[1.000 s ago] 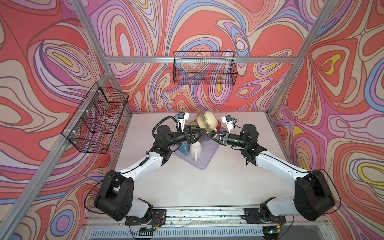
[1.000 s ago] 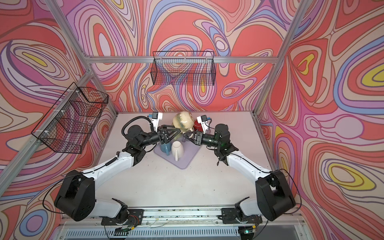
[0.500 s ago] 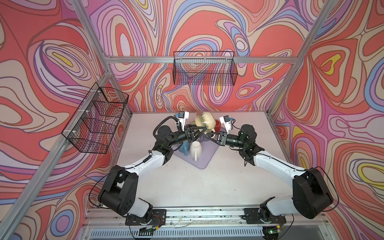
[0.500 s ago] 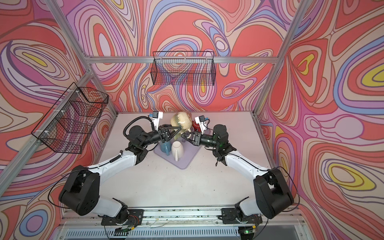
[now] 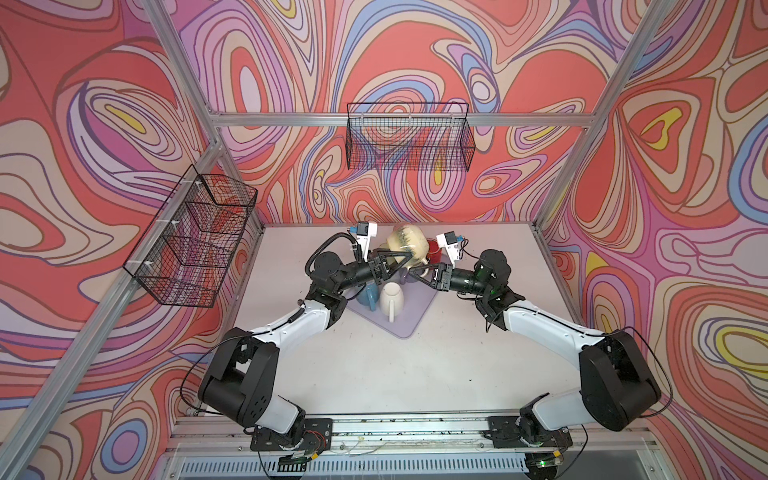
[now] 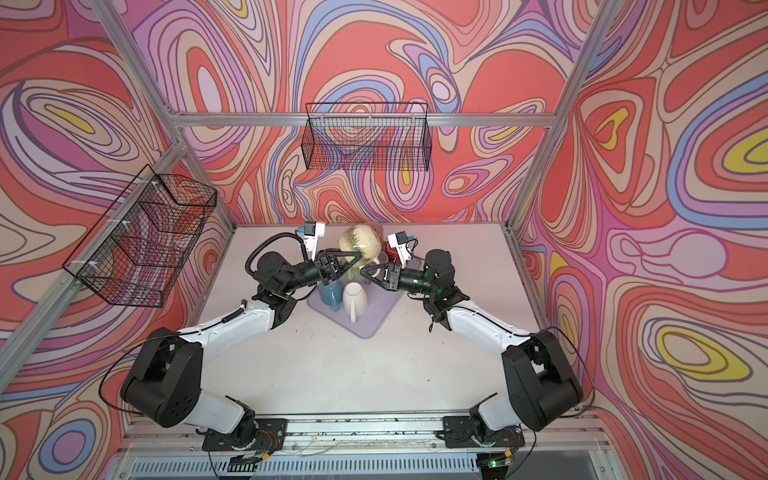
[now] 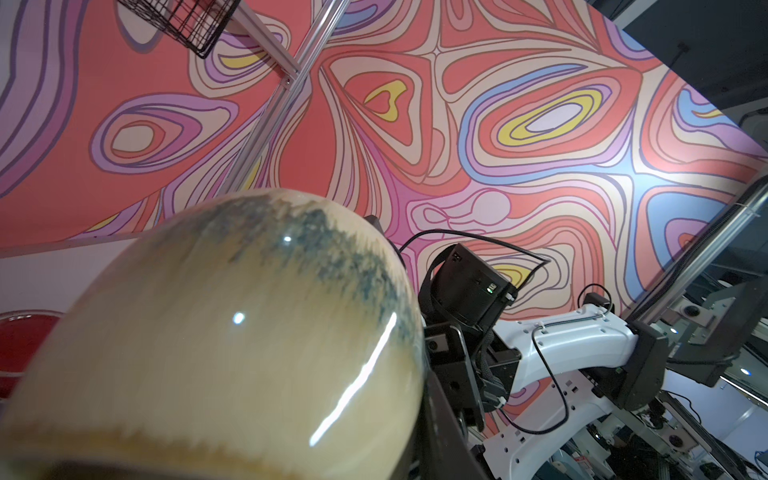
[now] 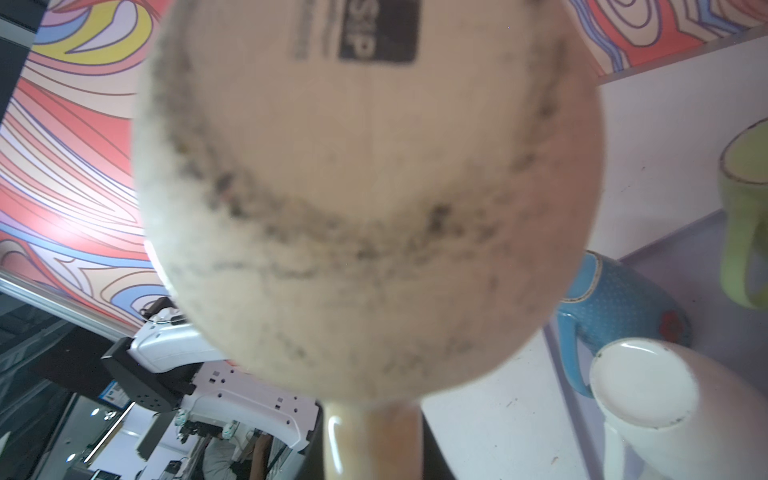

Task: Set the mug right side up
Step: 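Grasp the cream mug's rim with the left gripper while the right holds the handle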

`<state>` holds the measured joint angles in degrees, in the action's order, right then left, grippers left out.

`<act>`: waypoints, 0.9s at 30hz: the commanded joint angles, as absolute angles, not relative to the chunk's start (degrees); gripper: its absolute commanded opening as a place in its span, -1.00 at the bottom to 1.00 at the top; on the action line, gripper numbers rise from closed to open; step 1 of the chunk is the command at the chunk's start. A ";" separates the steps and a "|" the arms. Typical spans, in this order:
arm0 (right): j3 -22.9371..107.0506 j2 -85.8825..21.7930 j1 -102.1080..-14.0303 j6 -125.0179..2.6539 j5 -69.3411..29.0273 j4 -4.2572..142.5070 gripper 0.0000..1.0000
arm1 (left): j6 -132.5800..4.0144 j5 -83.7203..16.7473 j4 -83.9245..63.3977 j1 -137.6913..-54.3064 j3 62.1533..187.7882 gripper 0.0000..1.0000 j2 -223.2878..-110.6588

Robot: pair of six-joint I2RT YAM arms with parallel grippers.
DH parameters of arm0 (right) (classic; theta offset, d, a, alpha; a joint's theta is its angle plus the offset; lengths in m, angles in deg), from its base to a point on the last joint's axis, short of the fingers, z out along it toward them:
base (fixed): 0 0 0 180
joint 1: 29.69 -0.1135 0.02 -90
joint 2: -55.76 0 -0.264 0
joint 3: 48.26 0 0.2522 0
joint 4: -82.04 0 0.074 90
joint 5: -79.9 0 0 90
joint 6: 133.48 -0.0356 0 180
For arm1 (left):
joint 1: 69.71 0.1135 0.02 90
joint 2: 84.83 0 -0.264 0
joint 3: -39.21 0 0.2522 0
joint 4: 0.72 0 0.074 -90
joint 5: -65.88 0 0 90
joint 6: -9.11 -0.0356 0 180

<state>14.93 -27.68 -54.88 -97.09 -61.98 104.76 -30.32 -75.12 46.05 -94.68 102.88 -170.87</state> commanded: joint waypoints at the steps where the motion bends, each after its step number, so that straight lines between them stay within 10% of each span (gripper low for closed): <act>1: 15.43 -28.95 -55.54 -92.70 -58.42 111.46 -1.00 | -30.04 -73.34 46.91 -95.20 104.21 -0.83 -171.16; 27: 15.16 -30.38 -55.76 -91.29 -56.36 108.85 -0.26 | -34.21 -69.05 42.74 -94.46 101.74 -1.00 -169.26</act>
